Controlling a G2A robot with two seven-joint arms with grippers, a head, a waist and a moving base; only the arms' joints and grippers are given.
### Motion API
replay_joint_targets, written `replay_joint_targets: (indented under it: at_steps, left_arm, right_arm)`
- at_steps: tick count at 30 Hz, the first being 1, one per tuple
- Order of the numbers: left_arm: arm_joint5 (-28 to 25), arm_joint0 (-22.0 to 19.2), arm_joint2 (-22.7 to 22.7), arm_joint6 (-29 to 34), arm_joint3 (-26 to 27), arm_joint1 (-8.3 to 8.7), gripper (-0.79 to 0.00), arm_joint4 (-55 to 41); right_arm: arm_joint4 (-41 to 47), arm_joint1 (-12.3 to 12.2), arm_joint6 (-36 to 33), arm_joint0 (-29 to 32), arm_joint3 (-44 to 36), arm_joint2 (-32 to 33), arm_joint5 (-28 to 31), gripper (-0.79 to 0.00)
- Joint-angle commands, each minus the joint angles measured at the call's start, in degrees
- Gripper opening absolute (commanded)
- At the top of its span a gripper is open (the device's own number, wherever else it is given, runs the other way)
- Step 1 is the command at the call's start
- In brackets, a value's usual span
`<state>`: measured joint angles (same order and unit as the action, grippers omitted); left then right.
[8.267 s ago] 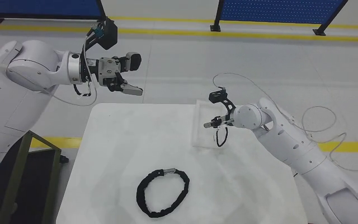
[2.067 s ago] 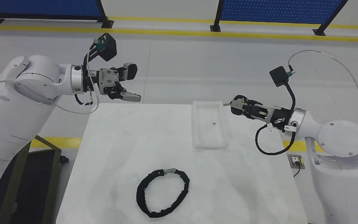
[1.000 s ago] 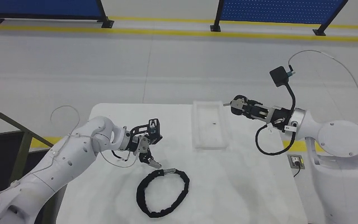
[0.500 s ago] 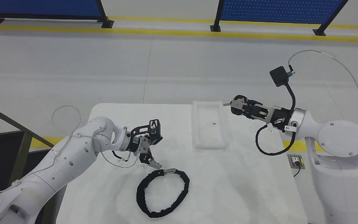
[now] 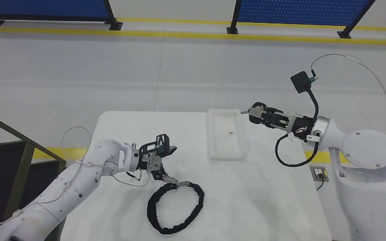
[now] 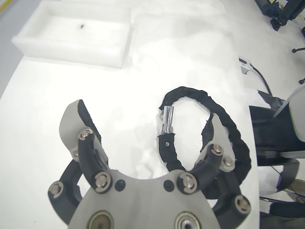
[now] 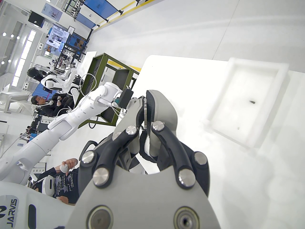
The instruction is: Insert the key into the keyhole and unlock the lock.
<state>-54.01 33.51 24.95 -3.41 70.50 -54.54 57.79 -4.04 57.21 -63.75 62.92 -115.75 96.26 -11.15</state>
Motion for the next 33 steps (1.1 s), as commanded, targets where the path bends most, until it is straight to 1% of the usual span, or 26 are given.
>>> replay_joint_targets:
  at_steps: [1,3,5,8,10,13,17,21,23,25,26,27,29,30,31,32,33]
  left_arm:
    - [1.76,2.2,0.26,-7.33,0.93,0.53,0.0,9.44]
    - [3.96,4.0,0.33,-12.71,1.23,0.94,0.0,15.81]
    - [5.8,5.38,0.2,-16.58,1.14,1.17,0.0,20.46]
    - [7.23,6.87,-0.13,-21.56,1.28,1.2,0.0,24.79]
    - [7.98,7.32,-0.32,-23.46,1.07,1.04,0.0,27.0]
    - [9.52,7.86,-0.73,-24.46,0.68,0.54,0.0,29.48]
    - [11.57,8.25,-1.35,-23.67,-0.23,-0.47,0.0,31.71]
    - [12.36,8.13,-1.65,-22.8,-1.58,-1.61,0.0,32.31]
    - [12.69,8.05,-1.8,-22.48,-2.25,-2.19,-0.095,32.6]
    - [12.78,7.98,-1.96,-22.39,-3.0,-2.73,-0.108,32.9]
    - [12.77,7.98,-2.01,-22.41,-3.44,-2.98,-0.175,32.96]
    - [12.75,7.97,-2.04,-22.5,-3.85,-3.21,-0.271,33.03]
    - [12.7,7.95,-2.03,-22.82,-4.67,-3.61,-0.296,33.2]
    - [12.59,7.96,-1.97,-23.05,-5.08,-3.78,-0.283,33.16]
    - [12.45,7.97,-1.91,-23.31,-5.44,-3.94,-0.289,33.14]
    - [12.37,7.92,-1.86,-23.43,-5.77,-4.08,-0.317,33.32]
    - [12.24,7.92,-1.81,-23.56,-6.06,-4.22,-0.369,33.4]
  right_arm:
    - [0.0,0.0,0.0,0.0,0.0,0.0,0.0,-0.785]
    - [0.0,0.0,0.0,0.0,0.0,0.0,0.0,-0.785]
    - [0.0,0.0,0.0,0.0,0.0,0.0,0.0,-0.785]
    - [0.0,0.0,0.0,0.0,0.0,0.0,0.0,-0.785]
    - [0.0,0.0,0.0,0.0,0.0,0.0,0.0,-0.785]
    - [0.0,0.0,0.0,0.0,0.0,0.0,0.0,-0.785]
    - [0.0,0.0,0.0,0.0,0.0,0.0,0.0,-0.785]
    - [0.0,0.0,0.0,0.0,0.0,0.0,0.0,-0.785]
    - [0.0,0.0,0.0,0.0,0.0,0.0,0.0,-0.785]
    - [0.0,0.0,0.0,0.0,0.0,0.0,0.0,-0.785]
    - [0.0,0.0,0.0,0.0,0.0,0.0,0.0,-0.785]
    - [0.0,0.0,0.0,0.0,0.0,0.0,0.0,-0.785]
    - [0.0,0.0,0.0,0.0,0.0,0.0,0.0,-0.785]
    - [0.0,0.0,0.0,0.0,0.0,0.0,0.0,-0.785]
    - [0.0,0.0,0.0,0.0,0.0,0.0,0.0,-0.785]
    - [0.0,0.0,0.0,0.0,0.0,0.0,0.0,-0.785]
    - [0.0,0.0,0.0,0.0,0.0,0.0,0.0,-0.785]
